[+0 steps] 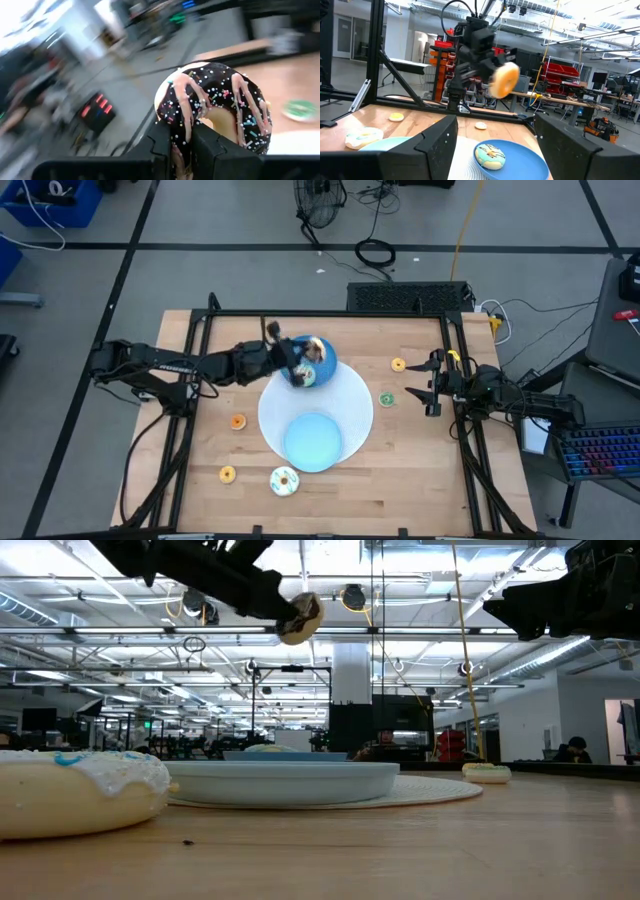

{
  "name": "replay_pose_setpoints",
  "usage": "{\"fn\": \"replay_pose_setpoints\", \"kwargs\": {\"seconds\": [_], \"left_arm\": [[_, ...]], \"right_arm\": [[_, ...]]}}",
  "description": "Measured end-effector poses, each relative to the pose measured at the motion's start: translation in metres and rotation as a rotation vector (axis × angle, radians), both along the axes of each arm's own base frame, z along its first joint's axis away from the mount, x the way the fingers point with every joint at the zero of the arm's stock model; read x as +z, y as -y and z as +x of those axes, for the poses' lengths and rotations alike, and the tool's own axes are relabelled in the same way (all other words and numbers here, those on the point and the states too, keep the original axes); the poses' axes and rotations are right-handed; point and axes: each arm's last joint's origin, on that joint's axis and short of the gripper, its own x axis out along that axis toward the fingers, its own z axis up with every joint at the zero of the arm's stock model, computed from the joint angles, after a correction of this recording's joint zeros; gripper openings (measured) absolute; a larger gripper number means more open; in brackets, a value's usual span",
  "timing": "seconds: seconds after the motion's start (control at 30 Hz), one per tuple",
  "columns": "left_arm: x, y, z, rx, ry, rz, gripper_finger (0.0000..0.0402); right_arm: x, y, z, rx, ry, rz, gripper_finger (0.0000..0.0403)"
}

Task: Pick & Place donuts
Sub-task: Put the large black donut on the blue plate

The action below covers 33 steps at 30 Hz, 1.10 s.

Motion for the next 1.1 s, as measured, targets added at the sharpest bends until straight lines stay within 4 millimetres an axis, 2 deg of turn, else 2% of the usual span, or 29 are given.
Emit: {"fn": "replay_pose_setpoints", "kwargs": {"seconds": [0.17,0.43,0.67,0.8,1.1], "left_arm": [[-0.003,-0.025,-0.008,0.274,0.113,-0.163,0.0051],[-0.03,-0.071,-0.017,0.31,0.021,-0.483,0.0051],[-0.018,-0.102,0.005,0.398,-0.158,-0.638,0.0051],[-0.017,-0.114,0.012,0.454,-0.299,-0.734,0.0051],[-0.062,-0.119,0.025,0.458,-0.502,-0.807,0.0051]], "right_arm": [[0.0,0.0,0.0,0.001,0.0,0.0,0.0249],[0.0,0.0,0.0,0.0,0.0,0.0,0.0249],[0.0,0.0,0.0,0.001,0.0,0.0,0.0249],[0.0,0.0,0.0,0.0,0.001,0.0,0.0249],[0.0,0.0,0.0,0.001,0.001,0.0,0.0249]]}}
